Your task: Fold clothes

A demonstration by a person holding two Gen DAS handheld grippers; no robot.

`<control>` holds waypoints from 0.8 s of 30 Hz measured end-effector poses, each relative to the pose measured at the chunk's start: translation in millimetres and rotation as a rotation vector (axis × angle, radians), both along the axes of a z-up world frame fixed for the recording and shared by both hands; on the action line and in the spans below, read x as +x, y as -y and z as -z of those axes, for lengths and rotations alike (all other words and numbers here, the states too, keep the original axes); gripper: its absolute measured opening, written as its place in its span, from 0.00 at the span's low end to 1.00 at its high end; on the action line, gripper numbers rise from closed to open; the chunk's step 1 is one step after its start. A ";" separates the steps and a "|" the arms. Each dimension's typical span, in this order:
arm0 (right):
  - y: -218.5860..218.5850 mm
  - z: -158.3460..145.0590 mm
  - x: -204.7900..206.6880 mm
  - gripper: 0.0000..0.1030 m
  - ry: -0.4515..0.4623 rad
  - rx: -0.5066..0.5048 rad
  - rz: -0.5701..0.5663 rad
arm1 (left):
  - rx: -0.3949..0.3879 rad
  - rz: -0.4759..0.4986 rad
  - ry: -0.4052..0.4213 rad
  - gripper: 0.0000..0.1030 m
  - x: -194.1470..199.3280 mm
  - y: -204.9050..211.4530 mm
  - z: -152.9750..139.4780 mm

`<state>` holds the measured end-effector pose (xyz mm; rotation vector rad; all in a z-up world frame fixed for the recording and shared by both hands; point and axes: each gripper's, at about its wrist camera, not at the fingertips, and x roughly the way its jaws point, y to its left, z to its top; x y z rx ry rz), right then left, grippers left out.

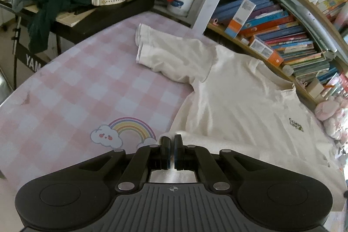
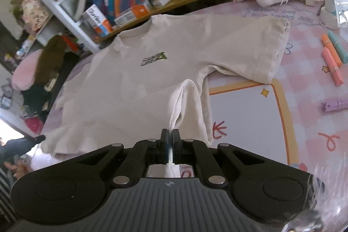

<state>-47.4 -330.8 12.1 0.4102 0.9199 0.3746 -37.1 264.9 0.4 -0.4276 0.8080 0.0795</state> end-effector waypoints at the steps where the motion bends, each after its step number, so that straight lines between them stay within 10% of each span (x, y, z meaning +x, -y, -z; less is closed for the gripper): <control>1: 1.8 -2.2 -4.5 0.03 -0.002 0.006 -0.005 | 0.000 -0.002 -0.002 0.01 -3.3 0.4 -2.0; 16: 41.6 13.9 -103.3 0.03 -0.337 0.108 -0.100 | -0.016 0.054 -0.171 0.04 -114.3 -19.1 -24.9; 24: 22.8 29.5 -120.0 0.22 -0.350 -0.160 -0.184 | 0.269 0.106 -0.272 0.27 -108.7 -1.3 -8.2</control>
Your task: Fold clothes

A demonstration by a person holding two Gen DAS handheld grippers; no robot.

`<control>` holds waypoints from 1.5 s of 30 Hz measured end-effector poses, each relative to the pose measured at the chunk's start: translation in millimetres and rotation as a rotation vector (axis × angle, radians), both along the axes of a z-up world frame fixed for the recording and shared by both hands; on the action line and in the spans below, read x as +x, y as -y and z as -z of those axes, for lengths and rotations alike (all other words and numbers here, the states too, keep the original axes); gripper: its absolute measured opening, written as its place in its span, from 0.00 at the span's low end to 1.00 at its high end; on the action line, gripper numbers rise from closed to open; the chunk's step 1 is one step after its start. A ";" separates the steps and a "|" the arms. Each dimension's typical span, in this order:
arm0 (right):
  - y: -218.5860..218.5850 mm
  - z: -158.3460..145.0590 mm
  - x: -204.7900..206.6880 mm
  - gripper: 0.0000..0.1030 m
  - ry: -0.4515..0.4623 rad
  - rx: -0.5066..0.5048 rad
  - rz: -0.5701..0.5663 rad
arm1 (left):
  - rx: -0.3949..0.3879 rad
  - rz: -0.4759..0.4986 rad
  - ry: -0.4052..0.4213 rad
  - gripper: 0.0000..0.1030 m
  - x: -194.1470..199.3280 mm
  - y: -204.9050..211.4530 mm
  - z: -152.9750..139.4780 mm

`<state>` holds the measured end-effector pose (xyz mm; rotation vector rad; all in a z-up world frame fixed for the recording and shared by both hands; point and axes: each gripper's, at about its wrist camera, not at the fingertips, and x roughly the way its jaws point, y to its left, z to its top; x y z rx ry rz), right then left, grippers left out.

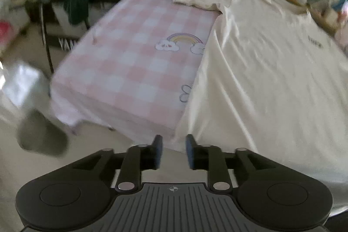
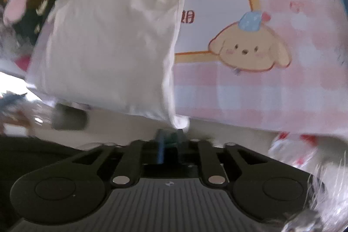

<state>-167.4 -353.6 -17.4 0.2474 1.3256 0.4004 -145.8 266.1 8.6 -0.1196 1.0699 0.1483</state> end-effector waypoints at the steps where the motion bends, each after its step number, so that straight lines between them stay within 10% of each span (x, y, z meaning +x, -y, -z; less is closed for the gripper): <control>1: -1.1 -4.7 1.5 0.24 0.037 -0.013 0.008 | 0.011 0.006 0.024 0.27 2.3 0.3 -2.5; 9: -50.8 -13.5 53.8 0.40 0.360 -0.181 0.084 | -0.035 -0.014 0.238 0.27 83.8 12.7 4.6; 14: -78.6 9.7 74.9 0.32 0.350 -0.278 0.113 | -0.015 0.032 0.251 0.43 120.1 21.7 15.5; 17: -78.5 17.8 79.5 0.03 0.357 -0.341 0.131 | 0.006 0.049 0.252 0.47 132.4 20.5 21.4; 25: -57.4 24.0 87.7 0.01 0.332 -0.448 0.254 | 0.009 0.154 0.217 0.47 155.9 26.9 36.0; 29: -55.5 14.8 83.1 0.13 0.349 -0.324 0.357 | -0.005 0.178 0.225 0.47 166.7 21.9 38.3; 31: -61.3 11.1 82.3 0.37 0.368 -0.275 0.397 | -0.012 0.184 0.225 0.46 173.4 19.6 40.1; 35: -86.3 18.9 92.2 0.36 0.351 -0.330 0.371 | -0.010 0.196 0.211 0.40 185.0 20.7 44.7; 38: -95.3 25.8 96.7 0.27 0.348 -0.366 0.357 | -0.013 0.208 0.214 0.30 188.8 23.2 46.7; 40: -97.1 25.0 99.1 0.04 0.349 -0.371 0.357 | -0.020 0.219 0.216 0.19 190.4 25.4 47.4; 45: -89.0 26.2 106.3 0.03 0.358 -0.417 0.373 | -0.034 0.253 0.216 0.08 191.5 33.3 47.0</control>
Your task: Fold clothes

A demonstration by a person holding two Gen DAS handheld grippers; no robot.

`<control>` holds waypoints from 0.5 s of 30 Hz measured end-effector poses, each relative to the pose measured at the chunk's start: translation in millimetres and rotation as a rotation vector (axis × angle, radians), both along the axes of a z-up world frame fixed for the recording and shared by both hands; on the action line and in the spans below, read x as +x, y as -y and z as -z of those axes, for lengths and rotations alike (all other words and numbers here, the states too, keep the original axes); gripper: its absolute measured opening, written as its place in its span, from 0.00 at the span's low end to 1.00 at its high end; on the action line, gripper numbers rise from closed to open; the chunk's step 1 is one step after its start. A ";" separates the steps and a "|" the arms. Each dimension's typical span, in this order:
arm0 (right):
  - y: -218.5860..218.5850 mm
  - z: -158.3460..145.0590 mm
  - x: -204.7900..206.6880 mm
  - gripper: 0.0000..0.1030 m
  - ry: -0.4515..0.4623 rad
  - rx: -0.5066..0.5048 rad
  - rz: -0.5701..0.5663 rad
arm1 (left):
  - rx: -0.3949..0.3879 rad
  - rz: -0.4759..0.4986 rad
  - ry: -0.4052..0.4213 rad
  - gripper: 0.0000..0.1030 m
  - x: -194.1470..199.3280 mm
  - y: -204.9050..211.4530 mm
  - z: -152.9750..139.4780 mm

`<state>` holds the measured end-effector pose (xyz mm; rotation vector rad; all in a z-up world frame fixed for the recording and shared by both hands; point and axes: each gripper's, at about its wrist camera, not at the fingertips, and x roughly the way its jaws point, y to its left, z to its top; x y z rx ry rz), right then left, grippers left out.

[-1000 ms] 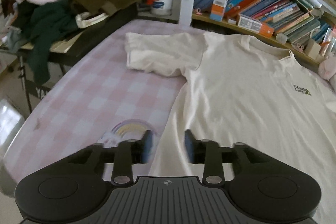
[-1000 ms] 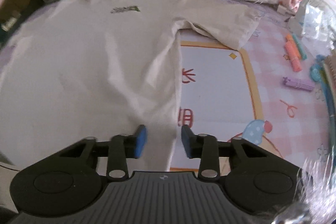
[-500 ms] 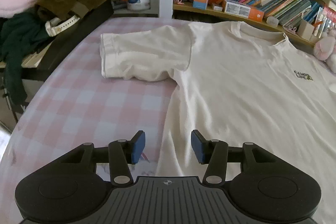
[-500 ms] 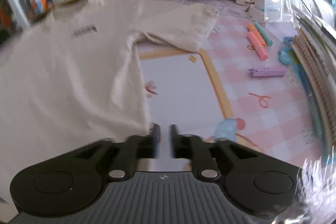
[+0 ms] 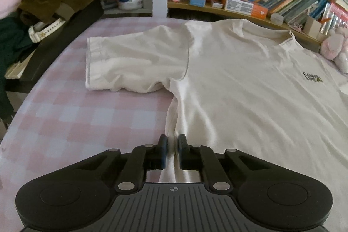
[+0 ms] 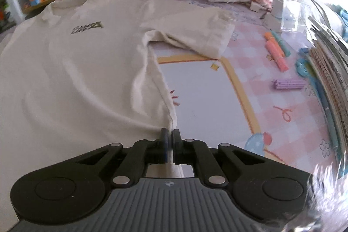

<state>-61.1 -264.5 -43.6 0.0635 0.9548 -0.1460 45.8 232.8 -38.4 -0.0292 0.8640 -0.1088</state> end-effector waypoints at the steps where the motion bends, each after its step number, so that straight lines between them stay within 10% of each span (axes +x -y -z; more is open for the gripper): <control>1: 1.8 0.6 2.9 0.03 0.002 -0.013 0.012 | -0.004 0.007 0.000 0.08 0.4 1.2 0.0; 15: -18.0 1.6 11.7 0.04 0.000 -0.053 0.005 | -0.033 -0.021 0.007 0.06 14.8 -13.4 2.4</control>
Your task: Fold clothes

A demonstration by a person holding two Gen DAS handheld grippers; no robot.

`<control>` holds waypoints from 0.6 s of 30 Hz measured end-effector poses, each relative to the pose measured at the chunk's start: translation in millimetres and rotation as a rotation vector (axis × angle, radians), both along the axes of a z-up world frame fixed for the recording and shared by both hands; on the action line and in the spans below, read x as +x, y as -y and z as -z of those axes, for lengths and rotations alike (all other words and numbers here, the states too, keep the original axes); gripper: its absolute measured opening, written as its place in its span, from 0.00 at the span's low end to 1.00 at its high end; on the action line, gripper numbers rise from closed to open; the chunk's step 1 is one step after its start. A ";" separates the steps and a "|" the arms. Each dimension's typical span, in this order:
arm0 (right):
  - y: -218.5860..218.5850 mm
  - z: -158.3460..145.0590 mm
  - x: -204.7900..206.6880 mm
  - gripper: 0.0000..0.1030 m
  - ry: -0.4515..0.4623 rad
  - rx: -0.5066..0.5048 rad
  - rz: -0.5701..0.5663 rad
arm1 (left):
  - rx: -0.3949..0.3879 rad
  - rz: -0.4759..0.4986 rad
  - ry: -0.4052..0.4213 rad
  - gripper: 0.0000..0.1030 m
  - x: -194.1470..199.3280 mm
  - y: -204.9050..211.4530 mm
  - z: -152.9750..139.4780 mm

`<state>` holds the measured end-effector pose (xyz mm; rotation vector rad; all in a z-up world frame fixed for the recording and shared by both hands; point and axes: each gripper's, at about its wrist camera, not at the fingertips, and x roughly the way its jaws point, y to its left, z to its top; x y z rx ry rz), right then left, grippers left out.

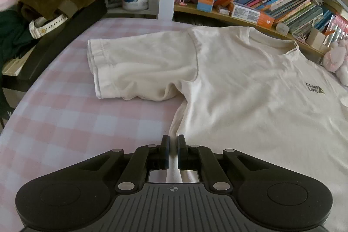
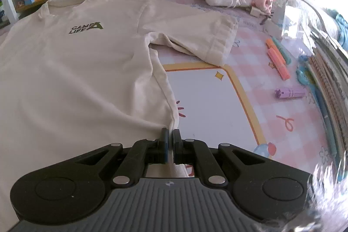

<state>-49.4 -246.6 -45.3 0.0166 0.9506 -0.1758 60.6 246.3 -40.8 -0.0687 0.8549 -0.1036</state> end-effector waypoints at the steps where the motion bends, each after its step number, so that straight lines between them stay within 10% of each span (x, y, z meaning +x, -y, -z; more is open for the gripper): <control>1: 0.4 0.3 0.0 0.04 0.003 -0.006 -0.001 | 0.009 0.008 0.001 0.06 -1.3 1.9 0.0; 14: 0.7 -1.7 4.7 0.11 -0.013 -0.028 0.034 | 0.015 0.055 0.011 0.11 -13.8 5.3 -4.2; 18: -9.5 -16.1 -7.0 0.37 0.043 -0.010 0.044 | 0.023 0.092 0.053 0.40 -29.2 9.0 -20.4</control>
